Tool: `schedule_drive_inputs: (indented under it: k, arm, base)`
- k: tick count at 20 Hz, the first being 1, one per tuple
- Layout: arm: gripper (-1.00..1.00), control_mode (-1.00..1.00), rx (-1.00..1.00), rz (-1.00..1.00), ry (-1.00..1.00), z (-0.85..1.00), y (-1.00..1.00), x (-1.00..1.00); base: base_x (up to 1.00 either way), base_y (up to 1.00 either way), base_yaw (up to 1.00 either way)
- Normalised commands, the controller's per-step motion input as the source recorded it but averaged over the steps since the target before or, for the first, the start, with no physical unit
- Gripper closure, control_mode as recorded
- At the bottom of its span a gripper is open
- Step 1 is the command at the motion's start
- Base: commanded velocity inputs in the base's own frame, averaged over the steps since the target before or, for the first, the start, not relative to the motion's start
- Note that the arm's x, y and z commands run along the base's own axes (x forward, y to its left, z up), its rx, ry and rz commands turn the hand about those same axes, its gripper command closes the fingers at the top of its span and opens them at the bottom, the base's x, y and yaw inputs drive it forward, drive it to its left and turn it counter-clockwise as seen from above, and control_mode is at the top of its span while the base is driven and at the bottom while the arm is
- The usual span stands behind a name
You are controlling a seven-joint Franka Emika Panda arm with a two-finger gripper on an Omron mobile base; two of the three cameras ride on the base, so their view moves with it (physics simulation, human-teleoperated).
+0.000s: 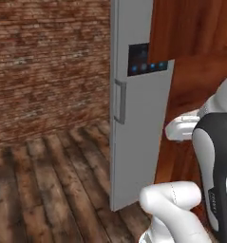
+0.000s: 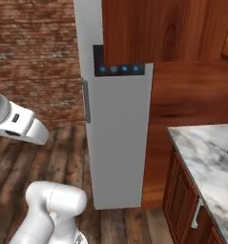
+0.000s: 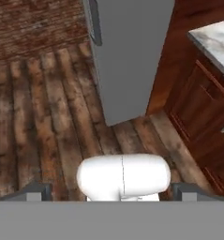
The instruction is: Retrieve the bottle and the shaker from the cabinet and place them next to the mixing bowl on the counter. Then add garlic from the fridge to the mixing bowl.
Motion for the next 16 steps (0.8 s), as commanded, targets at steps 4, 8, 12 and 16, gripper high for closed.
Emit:
schedule_drive_inputs:
  k: [4, 8, 12, 16]
  arm:
    - [-1.0, 1.0, 0.0, 0.0, 0.0, 0.0, 0.0, 0.0]
    - [-1.0, 1.0, 0.0, 0.0, 0.0, 0.0, 0.0, 0.0]
    - [-1.0, 1.0, 0.0, 0.0, 0.0, 0.0, 0.0, 0.0]
    - [-1.0, 1.0, 0.0, 0.0, 0.0, 0.0, 0.0, 0.0]
  base:
    - [-0.28, 0.71, 0.9]
    - [0.1, 0.93, 0.72]
    - [1.0, 0.67, 0.12]
    - [1.0, 0.27, -0.27]
